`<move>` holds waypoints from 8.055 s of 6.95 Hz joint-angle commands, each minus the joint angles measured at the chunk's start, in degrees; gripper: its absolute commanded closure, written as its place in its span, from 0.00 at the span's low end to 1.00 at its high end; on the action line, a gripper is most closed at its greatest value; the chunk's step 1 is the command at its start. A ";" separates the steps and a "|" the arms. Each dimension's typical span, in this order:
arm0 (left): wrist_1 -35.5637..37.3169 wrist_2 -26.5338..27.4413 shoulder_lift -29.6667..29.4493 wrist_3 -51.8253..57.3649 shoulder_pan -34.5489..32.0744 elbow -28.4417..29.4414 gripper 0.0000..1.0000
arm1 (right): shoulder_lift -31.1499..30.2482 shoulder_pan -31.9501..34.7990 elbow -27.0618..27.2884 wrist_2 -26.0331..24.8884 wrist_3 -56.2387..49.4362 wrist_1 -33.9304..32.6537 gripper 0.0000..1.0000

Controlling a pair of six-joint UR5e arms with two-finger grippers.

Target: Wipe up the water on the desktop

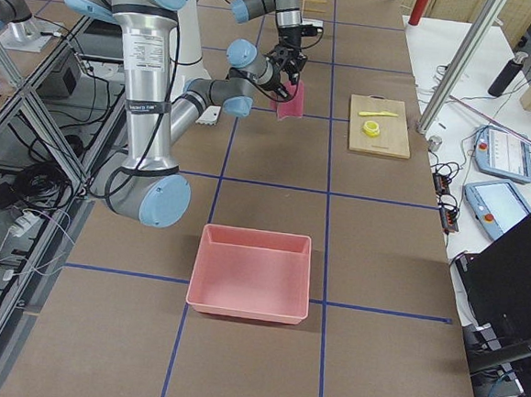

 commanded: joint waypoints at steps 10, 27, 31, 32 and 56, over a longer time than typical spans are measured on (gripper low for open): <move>-0.96 -20.99 30.86 33.03 -29.51 -20.66 0.03 | 10.07 -14.19 -6.94 -7.85 37.20 -17.67 1.00; -0.87 -28.04 57.97 86.88 -49.74 -22.06 0.03 | -0.37 6.89 -11.51 19.30 18.96 -29.14 1.00; -1.05 -28.04 60.69 91.85 -51.24 -21.89 0.03 | 13.88 -2.30 -16.58 18.78 35.31 -29.49 1.00; -1.13 -28.04 61.13 94.07 -52.28 -21.37 0.03 | 18.81 -4.24 -19.13 17.65 38.93 -29.49 1.00; 0.28 -31.38 74.57 122.13 -61.87 -9.70 0.02 | -22.01 63.77 -10.81 39.00 -47.08 -50.06 0.00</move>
